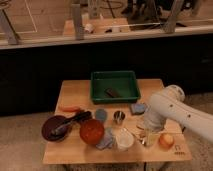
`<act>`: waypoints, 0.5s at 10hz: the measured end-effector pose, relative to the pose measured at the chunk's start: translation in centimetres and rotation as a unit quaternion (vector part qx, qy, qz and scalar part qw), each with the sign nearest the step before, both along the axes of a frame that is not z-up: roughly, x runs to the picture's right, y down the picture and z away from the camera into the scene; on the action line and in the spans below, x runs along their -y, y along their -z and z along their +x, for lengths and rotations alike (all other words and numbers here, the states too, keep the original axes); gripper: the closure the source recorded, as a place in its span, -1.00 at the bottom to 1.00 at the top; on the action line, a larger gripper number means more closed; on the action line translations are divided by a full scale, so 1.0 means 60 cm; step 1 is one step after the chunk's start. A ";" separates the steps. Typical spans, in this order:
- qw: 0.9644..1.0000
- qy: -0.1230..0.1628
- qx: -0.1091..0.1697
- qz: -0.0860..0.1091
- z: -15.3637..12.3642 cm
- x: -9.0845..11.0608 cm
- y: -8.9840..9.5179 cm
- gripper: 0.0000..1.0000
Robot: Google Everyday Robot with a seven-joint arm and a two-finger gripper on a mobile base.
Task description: Place fork in metal cup
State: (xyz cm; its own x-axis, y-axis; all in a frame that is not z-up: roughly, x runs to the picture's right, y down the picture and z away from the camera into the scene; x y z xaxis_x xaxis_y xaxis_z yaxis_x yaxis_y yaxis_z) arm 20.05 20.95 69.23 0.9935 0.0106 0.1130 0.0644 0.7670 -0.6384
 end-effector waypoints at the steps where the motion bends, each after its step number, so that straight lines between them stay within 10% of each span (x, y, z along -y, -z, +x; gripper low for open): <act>1: 1.000 0.001 0.000 -0.001 -0.001 0.000 0.000 -0.60; 5: 0.999 -0.036 -0.013 0.000 -0.004 -0.014 -0.028 -0.60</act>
